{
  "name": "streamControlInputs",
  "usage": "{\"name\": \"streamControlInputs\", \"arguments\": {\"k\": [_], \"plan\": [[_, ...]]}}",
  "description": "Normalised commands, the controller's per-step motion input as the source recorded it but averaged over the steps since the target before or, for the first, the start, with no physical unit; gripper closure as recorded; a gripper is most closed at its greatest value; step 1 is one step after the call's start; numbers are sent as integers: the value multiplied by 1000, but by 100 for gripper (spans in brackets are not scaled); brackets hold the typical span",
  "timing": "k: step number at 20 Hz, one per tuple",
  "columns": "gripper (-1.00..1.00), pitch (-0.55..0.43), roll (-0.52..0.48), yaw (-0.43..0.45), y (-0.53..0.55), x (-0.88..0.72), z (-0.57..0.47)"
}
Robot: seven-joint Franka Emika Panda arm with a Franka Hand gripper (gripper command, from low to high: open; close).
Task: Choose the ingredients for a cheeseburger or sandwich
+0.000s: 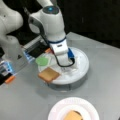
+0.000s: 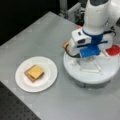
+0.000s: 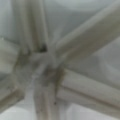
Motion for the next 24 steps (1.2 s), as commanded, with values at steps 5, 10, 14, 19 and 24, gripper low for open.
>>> {"name": "streamControlInputs", "arguments": {"k": [5, 10, 14, 19, 24], "plan": [[-100, -34, 173, -186, 100, -238, 29], [-100, -54, 181, -163, 95, -212, -5], [-100, -36, 174, -159, 70, -201, 59], [-100, -10, 142, -242, 43, -169, 174], [-100, 28, 112, -412, -19, -63, 267]]}}
